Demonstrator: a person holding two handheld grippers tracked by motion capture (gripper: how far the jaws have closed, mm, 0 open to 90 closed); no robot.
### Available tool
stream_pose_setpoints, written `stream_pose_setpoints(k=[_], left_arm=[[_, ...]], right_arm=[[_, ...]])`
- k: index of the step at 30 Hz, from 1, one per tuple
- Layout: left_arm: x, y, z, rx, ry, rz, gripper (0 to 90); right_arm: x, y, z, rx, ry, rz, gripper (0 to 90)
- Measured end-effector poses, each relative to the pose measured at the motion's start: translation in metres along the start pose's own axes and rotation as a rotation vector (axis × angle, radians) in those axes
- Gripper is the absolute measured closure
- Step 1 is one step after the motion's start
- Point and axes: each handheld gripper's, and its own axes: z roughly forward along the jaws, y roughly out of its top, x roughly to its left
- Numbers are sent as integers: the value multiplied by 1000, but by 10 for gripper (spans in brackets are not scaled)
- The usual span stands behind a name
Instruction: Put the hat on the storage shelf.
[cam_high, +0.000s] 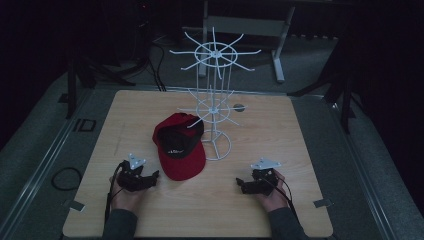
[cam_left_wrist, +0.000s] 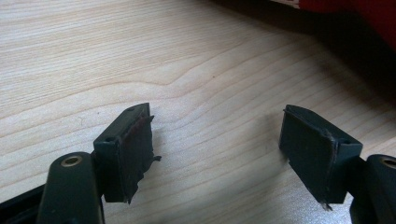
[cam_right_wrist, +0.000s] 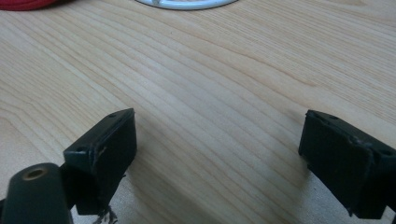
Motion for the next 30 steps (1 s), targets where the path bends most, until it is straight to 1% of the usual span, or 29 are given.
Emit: stream_pose_setpoints(k=[5, 8, 11, 12, 19, 22, 24, 26, 30], left_arm=[[0, 0, 0, 0, 0, -1, 255], [0, 0, 0, -1, -3, 5, 251], [0, -1, 1, -2, -13, 15, 237], [0, -1, 1, -1, -14, 16, 219], [-1, 1, 1, 12, -17, 15, 213], [-1, 2, 0, 24, -19, 21, 218], [-2, 3, -1, 29, -22, 25, 263], [-3, 3, -2, 30, -19, 16, 324], [-2, 4, -4, 35, -12, 10, 395]], right_arm=[[0, 0, 0, 0, 0, 0, 112], [0, 0, 0, 0, 1, 1, 112], [0, 0, 0, 0, 1, 0, 112], [0, 0, 0, 0, 1, 0, 112], [0, 0, 0, 0, 1, 0, 112], [0, 0, 0, 0, 1, 0, 112], [0, 0, 0, 0, 1, 0, 112], [0, 0, 0, 0, 1, 0, 112], [0, 0, 0, 0, 1, 0, 112]])
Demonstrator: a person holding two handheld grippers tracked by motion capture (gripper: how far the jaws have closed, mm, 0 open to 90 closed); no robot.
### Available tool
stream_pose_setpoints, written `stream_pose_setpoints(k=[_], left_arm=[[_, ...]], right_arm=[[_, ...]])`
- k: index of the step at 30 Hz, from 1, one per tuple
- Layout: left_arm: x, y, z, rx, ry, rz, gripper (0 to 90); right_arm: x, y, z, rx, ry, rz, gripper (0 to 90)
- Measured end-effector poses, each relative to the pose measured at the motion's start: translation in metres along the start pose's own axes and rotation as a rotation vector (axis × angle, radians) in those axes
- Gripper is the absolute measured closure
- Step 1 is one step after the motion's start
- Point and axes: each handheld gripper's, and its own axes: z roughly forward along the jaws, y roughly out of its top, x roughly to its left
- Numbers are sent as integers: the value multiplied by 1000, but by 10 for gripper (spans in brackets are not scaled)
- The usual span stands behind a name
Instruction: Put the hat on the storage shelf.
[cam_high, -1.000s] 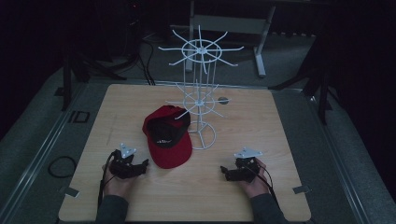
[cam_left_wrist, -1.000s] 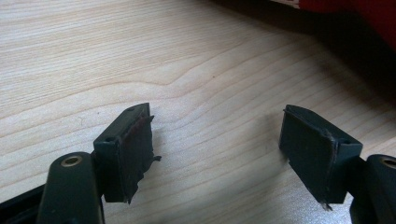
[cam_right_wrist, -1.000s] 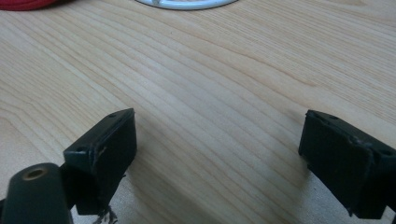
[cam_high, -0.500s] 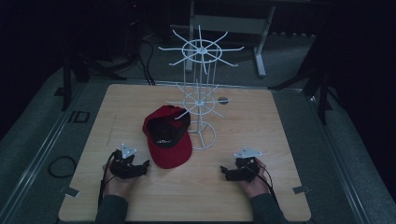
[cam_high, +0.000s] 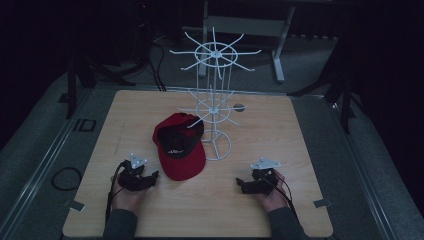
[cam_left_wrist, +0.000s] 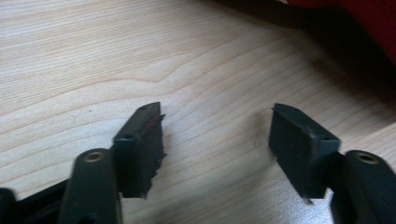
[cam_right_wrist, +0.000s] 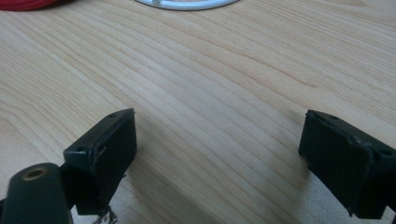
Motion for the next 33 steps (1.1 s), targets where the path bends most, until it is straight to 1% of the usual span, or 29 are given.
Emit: stream_pose_setpoints(k=[1, 4, 8, 10, 12, 16, 20, 24, 28, 31, 33], left_arm=[[0, 0, 0, 2, -2, -2, 398], [3, 0, -2, -7, -33, -32, 405], [3, 0, -6, -24, -45, -43, 410], [2, 0, -8, -23, -46, -41, 410], [0, 1, -9, -23, -52, -51, 409], [-3, 2, -12, -25, -59, -47, 412], [-5, 3, -16, -47, -64, -51, 417], [-7, 6, -20, -50, -79, -38, 417], [-7, 9, -26, -69, -85, -42, 417], [-5, 11, -31, -74, -111, -51, 417], [-3, 12, -33, -79, -118, -52, 417]], right_arm=[[0, 0, 0, 0, 0, 0, 112], [0, 0, 0, 0, 1, 0, 112], [0, 0, 0, 0, 1, -1, 112], [0, 0, 0, 0, 2, -1, 112], [0, 0, 0, 0, 2, -1, 112], [0, 0, 0, 0, 2, -1, 112], [0, 0, 0, 0, 2, -2, 112], [0, 0, 0, 0, 2, -1, 112], [0, 0, 0, 0, 2, -1, 112], [0, 0, 0, 0, 2, -1, 112], [0, 0, 0, 0, 2, -1, 112]])
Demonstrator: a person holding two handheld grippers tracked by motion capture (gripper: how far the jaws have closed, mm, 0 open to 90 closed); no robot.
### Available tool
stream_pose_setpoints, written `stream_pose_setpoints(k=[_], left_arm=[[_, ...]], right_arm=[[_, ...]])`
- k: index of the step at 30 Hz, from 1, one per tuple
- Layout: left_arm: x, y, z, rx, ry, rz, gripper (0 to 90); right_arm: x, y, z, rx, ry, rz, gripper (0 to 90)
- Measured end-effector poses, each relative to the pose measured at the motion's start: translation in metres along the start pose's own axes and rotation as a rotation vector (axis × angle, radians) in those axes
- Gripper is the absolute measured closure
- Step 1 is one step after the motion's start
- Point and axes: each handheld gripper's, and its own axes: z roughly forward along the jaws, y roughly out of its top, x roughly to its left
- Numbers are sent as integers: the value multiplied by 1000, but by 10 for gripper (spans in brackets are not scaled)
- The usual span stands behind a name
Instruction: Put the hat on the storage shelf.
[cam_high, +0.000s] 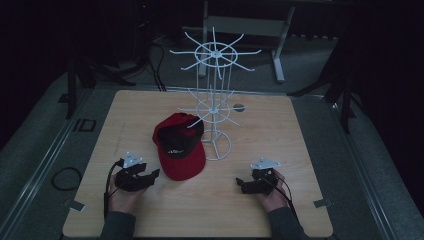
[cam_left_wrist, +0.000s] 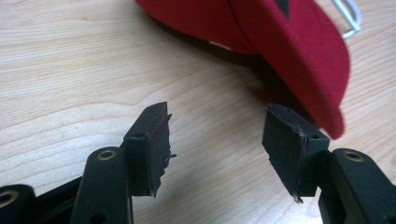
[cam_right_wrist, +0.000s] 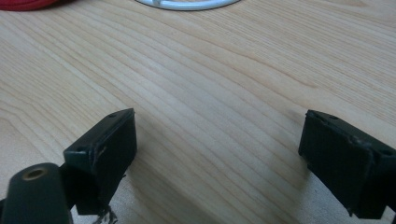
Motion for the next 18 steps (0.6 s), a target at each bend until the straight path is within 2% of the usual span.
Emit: stream_pose_setpoints(k=[12, 18], left_arm=[[-3, 11, -16, -26, -22, 2, 437], [-9, 19, -23, -49, -32, 19, 436]], right_arm=[[0, 0, 0, 0, 0, 0, 112], [0, 0, 0, 0, 0, 0, 112]])
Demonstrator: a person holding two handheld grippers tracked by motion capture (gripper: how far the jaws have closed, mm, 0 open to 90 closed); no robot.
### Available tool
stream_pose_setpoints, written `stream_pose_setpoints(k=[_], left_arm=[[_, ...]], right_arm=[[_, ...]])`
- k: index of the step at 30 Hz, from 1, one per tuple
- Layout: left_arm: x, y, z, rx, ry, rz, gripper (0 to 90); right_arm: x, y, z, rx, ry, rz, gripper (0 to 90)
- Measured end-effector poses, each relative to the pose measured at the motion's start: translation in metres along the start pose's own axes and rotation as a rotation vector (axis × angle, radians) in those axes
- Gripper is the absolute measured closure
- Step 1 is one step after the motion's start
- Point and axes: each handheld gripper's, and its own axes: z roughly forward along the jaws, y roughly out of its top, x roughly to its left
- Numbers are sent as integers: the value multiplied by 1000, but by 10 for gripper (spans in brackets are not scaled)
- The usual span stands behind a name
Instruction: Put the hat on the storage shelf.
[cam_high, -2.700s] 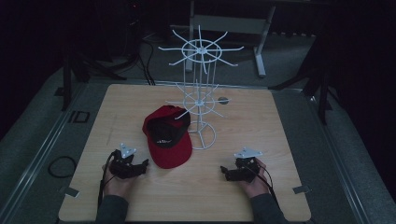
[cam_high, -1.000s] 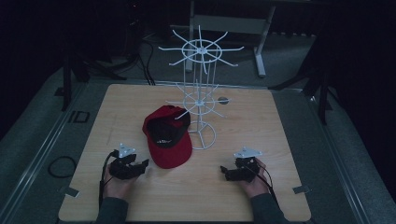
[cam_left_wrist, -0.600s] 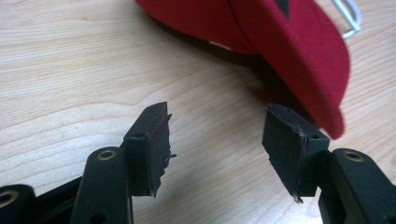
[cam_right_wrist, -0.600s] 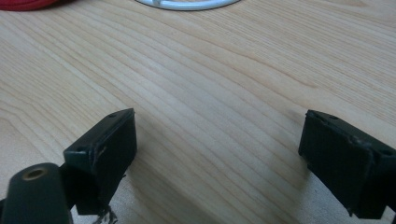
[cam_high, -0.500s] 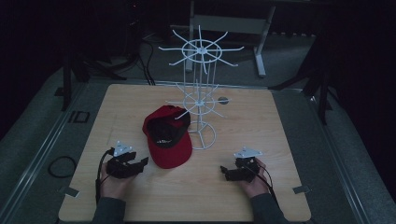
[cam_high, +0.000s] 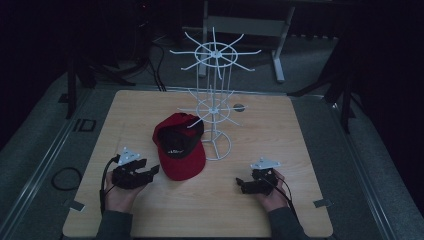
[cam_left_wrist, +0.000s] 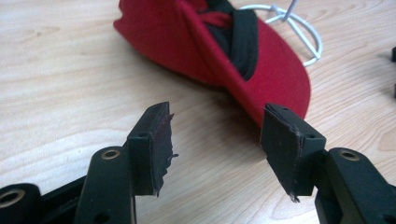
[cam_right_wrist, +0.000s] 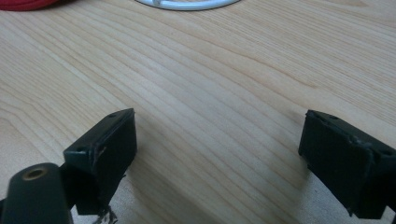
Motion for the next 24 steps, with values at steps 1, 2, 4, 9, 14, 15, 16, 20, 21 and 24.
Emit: stream_pose_setpoints(k=[1, 2, 4, 9, 14, 15, 16, 20, 21, 24], left_arm=[[-1, 2, -1, -4, -3, 3, 434], [-1, 2, -1, -4, -3, 3, 434], [-3, 4, -2, -12, -5, 10, 434], [-6, 9, 1, -11, -25, 11, 434], [-10, 13, 7, -4, -39, 15, 438], [-10, 14, 8, -4, -40, 18, 443], [-11, 14, 10, 2, -42, 22, 448], [-12, 15, 16, 21, -46, 19, 477], [-12, 15, 18, 26, -45, 15, 478], [-10, 15, 22, 39, -48, 0, 479]], right_arm=[[0, 0, 0, 0, 0, 0, 112], [0, 0, 0, 0, 0, 0, 112], [0, 0, 0, -1, 0, -1, 112], [0, 0, 0, -1, 0, 0, 112], [0, 0, 0, -1, 0, 0, 112], [0, 0, 0, 0, 0, 1, 112], [0, 0, 0, 0, 0, 0, 112], [0, 0, 0, 0, 0, 0, 112], [0, 0, 0, 0, 0, 0, 112], [0, 0, 0, 0, 0, 0, 112]])
